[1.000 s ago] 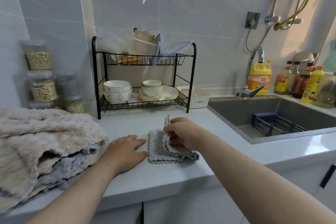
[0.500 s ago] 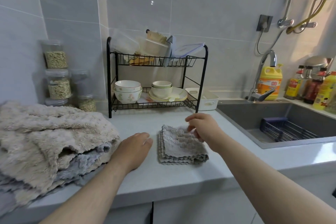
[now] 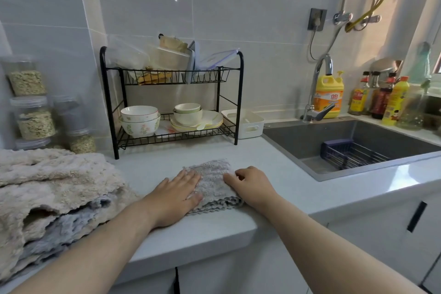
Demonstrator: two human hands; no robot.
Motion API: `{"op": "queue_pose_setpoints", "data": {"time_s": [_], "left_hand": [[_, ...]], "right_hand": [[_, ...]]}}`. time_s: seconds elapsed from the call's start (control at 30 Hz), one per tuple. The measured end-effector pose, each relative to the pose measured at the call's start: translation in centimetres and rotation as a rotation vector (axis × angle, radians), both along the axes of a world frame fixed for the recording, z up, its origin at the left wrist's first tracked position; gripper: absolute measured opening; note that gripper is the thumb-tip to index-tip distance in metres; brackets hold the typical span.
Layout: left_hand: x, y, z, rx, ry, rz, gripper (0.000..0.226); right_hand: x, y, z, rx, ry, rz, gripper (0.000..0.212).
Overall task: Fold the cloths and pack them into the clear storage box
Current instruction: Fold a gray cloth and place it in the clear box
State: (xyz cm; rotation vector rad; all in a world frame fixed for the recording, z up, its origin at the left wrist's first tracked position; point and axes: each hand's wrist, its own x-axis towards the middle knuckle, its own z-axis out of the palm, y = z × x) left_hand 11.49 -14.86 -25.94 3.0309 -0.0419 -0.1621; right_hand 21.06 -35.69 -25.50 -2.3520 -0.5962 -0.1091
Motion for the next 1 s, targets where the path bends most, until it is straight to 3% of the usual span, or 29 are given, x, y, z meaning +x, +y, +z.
{"op": "queue_pose_setpoints", "data": {"time_s": [0.07, 0.13, 0.2, 0.3, 0.4, 0.53, 0.67, 0.8, 0.9, 1.0], "left_hand": [[0.1, 0.0, 0.4, 0.004, -0.004, 0.009, 0.076], [1.0, 0.0, 1.5, -0.123, -0.167, 0.037, 0.082], [2.6, -0.1, 3.0, -0.275, -0.31, 0.092, 0.069], [5.1, -0.6, 5.0, -0.361, -0.093, 0.079, 0.055], [6.4, -1.4, 5.7, -0.455, 0.064, 0.104, 0.01], [5.4, -0.9, 5.4, -0.882, 0.046, 0.286, 0.014], [4.0, -1.3, 2.6, -1.48, -0.049, 0.311, 0.043], [3.9, -2.0, 0.8, -1.617, -0.293, 0.284, 0.039], [3.6, -2.1, 0.6, -1.657, -0.341, 0.259, 0.039], [3.4, -1.9, 0.5, -1.712, -0.352, 0.245, 0.044]], "right_hand": [[0.2, 0.1, 0.1, -0.067, -0.01, 0.008, 0.05], [0.3, 0.0, 0.0, -0.08, 0.01, 0.012, 0.044], [0.6, -0.2, -0.2, -0.027, 0.041, 0.038, 0.034], [0.7, -0.7, -0.4, 0.12, 0.114, 0.106, 0.012], [0.5, -1.2, -0.3, 0.339, 0.224, 0.138, 0.013], [0.2, -1.5, 0.5, 0.608, 0.376, 0.088, 0.025], [0.5, -1.2, 0.2, 0.587, 0.367, 0.064, 0.054], [1.0, -1.3, 0.0, 0.571, 0.373, 0.1, 0.035], [1.2, -1.4, 0.1, 0.58, 0.362, 0.112, 0.026], [1.1, -1.0, -0.1, 0.552, 0.378, 0.167, 0.04]]}}
